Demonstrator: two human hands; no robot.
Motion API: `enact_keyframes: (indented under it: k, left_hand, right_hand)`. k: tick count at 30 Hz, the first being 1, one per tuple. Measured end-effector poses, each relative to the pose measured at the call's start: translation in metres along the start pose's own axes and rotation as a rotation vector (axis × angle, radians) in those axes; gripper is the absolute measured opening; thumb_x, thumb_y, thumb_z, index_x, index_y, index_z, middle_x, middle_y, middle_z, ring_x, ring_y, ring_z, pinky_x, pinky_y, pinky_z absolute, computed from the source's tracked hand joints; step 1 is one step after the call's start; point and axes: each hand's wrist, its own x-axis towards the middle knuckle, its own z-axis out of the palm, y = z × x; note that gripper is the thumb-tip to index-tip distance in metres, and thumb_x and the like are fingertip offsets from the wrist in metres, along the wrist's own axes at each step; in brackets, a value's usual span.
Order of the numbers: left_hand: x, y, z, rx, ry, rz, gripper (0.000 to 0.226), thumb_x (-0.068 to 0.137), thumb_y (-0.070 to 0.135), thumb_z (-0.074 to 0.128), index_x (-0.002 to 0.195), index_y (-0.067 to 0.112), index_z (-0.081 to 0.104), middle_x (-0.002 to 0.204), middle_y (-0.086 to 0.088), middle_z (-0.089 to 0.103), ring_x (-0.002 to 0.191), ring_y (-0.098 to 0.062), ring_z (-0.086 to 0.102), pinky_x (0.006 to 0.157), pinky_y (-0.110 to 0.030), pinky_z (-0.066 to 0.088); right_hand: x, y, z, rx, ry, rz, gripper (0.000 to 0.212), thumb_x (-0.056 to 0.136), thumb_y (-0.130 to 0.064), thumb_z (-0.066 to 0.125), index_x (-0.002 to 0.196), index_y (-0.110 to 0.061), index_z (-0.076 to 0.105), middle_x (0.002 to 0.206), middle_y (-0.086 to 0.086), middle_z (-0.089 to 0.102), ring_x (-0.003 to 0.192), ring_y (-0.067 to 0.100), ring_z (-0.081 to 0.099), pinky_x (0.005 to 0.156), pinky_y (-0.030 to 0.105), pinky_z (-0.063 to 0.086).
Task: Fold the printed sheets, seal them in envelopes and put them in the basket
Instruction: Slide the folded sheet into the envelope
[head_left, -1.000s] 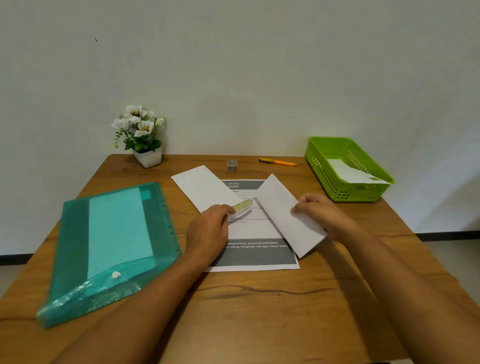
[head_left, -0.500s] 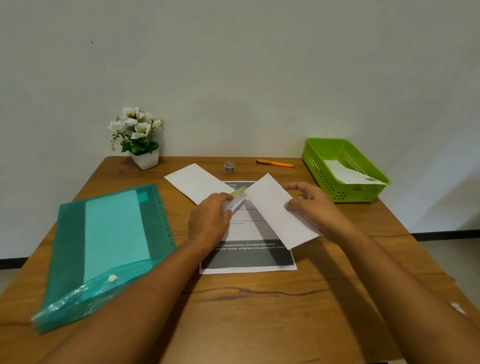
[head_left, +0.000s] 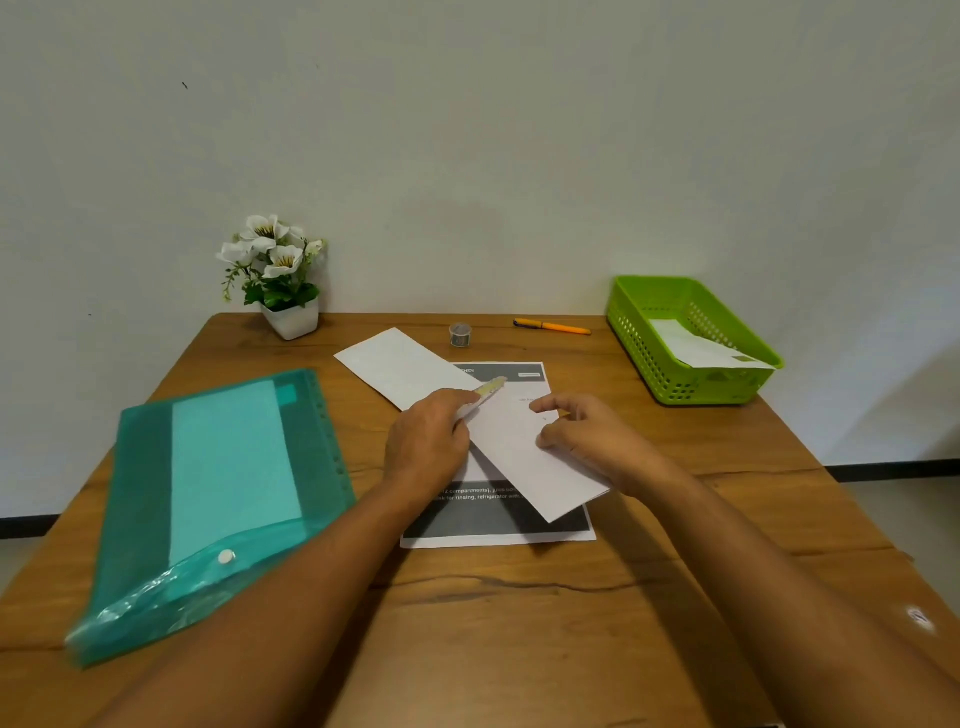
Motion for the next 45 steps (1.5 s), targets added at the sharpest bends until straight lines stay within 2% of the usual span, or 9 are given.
enact_keyframes:
  k: [5, 14, 17, 19, 25, 33, 37, 42, 45]
  left_hand:
    - [-0.007, -0.001, 0.001, -0.023, -0.017, 0.035, 0.038, 0.1, 0.02, 0.062, 0.138, 0.024, 0.063, 0.137, 0.002, 0.065, 0.113, -0.02, 0.065, 0.071, -0.017, 0.051]
    - [-0.023, -0.002, -0.005, -0.049, 0.007, 0.189, 0.039, 0.099, 0.017, 0.064, 0.136, 0.025, 0.065, 0.126, 0.004, 0.072, 0.105, -0.016, 0.068, 0.08, -0.024, 0.056]
    - [-0.023, -0.005, -0.006, -0.039, 0.032, 0.129, 0.045, 0.1, 0.026, 0.063, 0.145, 0.03, 0.056, 0.121, 0.008, 0.073, 0.1, -0.014, 0.068, 0.074, -0.03, 0.06]
    - [-0.021, -0.01, -0.004, 0.019, 0.033, 0.105, 0.036, 0.101, 0.034, 0.061, 0.136, 0.029, 0.065, 0.118, 0.009, 0.074, 0.099, -0.012, 0.068, 0.072, -0.029, 0.057]
    - [-0.017, -0.015, 0.002, 0.065, 0.04, 0.021, 0.029, 0.104, 0.039, 0.056, 0.119, 0.027, 0.076, 0.101, 0.01, 0.077, 0.078, -0.009, 0.064, 0.052, -0.019, 0.038]
    - [-0.023, -0.003, -0.001, 0.026, 0.037, 0.053, 0.026, 0.102, 0.037, 0.059, 0.117, 0.026, 0.077, 0.102, 0.008, 0.078, 0.082, -0.011, 0.067, 0.054, -0.022, 0.044]
    - [-0.029, 0.005, -0.007, -0.032, 0.046, 0.094, 0.021, 0.101, 0.032, 0.061, 0.109, 0.026, 0.08, 0.094, 0.009, 0.078, 0.079, -0.013, 0.066, 0.056, -0.03, 0.046]
    - [-0.03, 0.004, -0.011, -0.064, 0.061, 0.078, 0.022, 0.102, 0.034, 0.06, 0.112, 0.026, 0.079, 0.095, 0.009, 0.078, 0.079, -0.009, 0.064, 0.056, -0.024, 0.047]
    - [-0.026, -0.001, -0.012, -0.054, 0.061, 0.049, 0.025, 0.103, 0.036, 0.059, 0.116, 0.026, 0.077, 0.098, 0.008, 0.078, 0.082, -0.009, 0.065, 0.058, -0.028, 0.052]
  right_hand:
    - [0.006, -0.002, 0.006, 0.048, -0.039, 0.061, 0.039, 0.093, -0.005, 0.069, 0.13, -0.018, 0.063, 0.115, 0.012, 0.07, 0.084, 0.026, 0.076, 0.054, 0.026, 0.055]
    - [0.031, -0.012, 0.018, 0.067, -0.027, 0.098, 0.036, 0.09, -0.007, 0.077, 0.122, -0.007, 0.062, 0.105, 0.014, 0.075, 0.083, 0.024, 0.077, 0.057, 0.027, 0.058]
    - [0.036, -0.007, 0.019, 0.027, -0.013, 0.086, 0.044, 0.088, -0.014, 0.081, 0.125, -0.011, 0.058, 0.108, 0.011, 0.074, 0.092, 0.025, 0.076, 0.071, 0.033, 0.063]
    - [0.036, -0.003, 0.018, 0.057, -0.024, 0.096, 0.055, 0.087, -0.014, 0.082, 0.134, -0.011, 0.053, 0.109, 0.012, 0.074, 0.093, 0.025, 0.076, 0.076, 0.036, 0.064]
    - [0.016, 0.011, 0.008, 0.134, -0.184, 0.198, 0.066, 0.088, -0.009, 0.08, 0.144, -0.012, 0.045, 0.098, 0.016, 0.072, 0.062, 0.015, 0.065, 0.047, 0.024, 0.052]
    - [0.018, 0.007, 0.008, 0.231, -0.17, 0.193, 0.049, 0.089, 0.002, 0.075, 0.131, -0.005, 0.051, 0.065, 0.007, 0.07, 0.05, 0.014, 0.062, 0.044, 0.025, 0.054]
    - [0.029, -0.004, 0.017, 0.281, -0.101, 0.172, 0.047, 0.089, 0.005, 0.073, 0.13, 0.001, 0.051, 0.07, 0.012, 0.071, 0.05, 0.016, 0.065, 0.043, 0.027, 0.057]
    - [0.033, -0.003, 0.028, 0.435, -0.051, 0.156, 0.066, 0.085, 0.01, 0.076, 0.138, -0.006, 0.041, 0.08, 0.017, 0.074, 0.058, 0.021, 0.07, 0.053, 0.034, 0.062]
    - [0.026, 0.001, 0.027, 0.522, -0.123, 0.165, 0.062, 0.083, 0.011, 0.076, 0.134, -0.006, 0.046, 0.083, 0.02, 0.075, 0.067, 0.026, 0.073, 0.065, 0.042, 0.066]
